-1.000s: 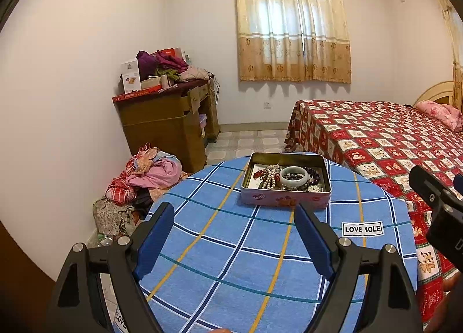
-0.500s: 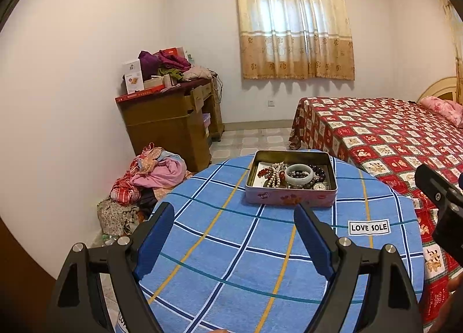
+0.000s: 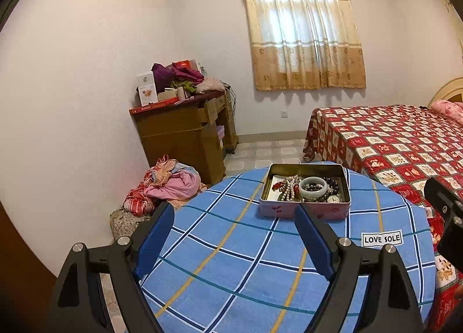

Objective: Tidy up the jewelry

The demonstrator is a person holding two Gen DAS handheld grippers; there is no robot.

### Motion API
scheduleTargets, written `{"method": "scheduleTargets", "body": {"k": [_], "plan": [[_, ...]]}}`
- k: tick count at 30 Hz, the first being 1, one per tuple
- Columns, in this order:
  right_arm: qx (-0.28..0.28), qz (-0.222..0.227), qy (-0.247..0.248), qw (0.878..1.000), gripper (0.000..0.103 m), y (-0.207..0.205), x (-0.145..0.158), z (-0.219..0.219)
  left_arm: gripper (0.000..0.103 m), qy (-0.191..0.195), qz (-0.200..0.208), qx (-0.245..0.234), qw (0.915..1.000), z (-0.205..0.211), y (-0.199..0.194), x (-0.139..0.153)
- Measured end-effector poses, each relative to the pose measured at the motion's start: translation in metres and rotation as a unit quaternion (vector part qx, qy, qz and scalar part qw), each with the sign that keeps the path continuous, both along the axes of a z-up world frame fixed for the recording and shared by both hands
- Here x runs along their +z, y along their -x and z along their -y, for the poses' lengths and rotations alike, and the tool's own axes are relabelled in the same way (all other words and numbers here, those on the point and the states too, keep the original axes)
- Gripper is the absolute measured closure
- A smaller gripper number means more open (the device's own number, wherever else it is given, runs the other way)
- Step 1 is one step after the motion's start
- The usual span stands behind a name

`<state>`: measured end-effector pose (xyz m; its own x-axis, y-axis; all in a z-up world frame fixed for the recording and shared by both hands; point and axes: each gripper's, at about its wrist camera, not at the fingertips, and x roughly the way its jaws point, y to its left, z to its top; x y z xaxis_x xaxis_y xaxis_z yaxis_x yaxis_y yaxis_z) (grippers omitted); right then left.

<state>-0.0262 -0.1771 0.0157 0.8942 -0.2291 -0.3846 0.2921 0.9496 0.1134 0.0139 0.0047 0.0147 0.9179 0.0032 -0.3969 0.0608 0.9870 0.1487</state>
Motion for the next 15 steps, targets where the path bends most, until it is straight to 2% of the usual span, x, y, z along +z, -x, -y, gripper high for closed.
{"method": "scheduleTargets", "body": {"k": [15], "plan": [[0.003,-0.014,-0.007,1.0,0.0,-0.01,-0.0068,0.0021,0.018,0.017,-0.025,-0.013,0.9995,-0.0015,-0.0079,-0.0047]]}}
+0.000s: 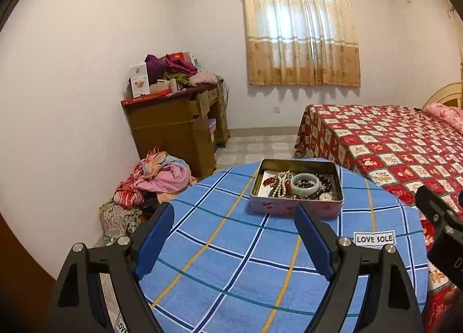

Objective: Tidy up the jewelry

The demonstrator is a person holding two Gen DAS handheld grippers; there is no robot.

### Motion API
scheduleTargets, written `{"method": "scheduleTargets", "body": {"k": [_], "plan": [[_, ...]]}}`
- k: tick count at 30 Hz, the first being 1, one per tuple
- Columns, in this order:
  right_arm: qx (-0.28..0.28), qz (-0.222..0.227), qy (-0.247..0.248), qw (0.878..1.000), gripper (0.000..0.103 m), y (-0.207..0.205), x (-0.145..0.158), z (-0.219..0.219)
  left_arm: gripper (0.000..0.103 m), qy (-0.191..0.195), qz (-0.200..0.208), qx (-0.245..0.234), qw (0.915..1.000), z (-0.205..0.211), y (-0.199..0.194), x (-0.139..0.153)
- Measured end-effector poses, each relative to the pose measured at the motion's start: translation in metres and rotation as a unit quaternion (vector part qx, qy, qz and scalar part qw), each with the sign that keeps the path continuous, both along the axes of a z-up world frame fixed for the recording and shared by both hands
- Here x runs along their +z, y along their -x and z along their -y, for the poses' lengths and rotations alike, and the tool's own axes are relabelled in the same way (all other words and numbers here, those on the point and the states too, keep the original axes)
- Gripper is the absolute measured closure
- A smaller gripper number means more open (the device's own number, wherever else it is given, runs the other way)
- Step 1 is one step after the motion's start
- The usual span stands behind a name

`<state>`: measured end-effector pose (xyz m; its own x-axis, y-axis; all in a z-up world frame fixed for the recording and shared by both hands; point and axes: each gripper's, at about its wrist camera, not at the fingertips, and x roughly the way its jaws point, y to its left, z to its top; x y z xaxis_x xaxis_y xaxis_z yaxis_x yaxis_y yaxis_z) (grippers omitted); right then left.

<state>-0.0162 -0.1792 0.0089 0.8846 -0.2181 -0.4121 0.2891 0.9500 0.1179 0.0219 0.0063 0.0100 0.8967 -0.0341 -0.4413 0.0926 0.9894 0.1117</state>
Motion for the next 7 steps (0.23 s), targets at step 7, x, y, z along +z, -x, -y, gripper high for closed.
{"method": "scheduleTargets", "body": {"k": [7], "plan": [[-0.003,-0.005,-0.003,1.0,0.0,-0.0026,-0.0014,0.0005,0.018,-0.024,-0.013,0.02,0.9994,0.0015,-0.0089,-0.0074]]}}
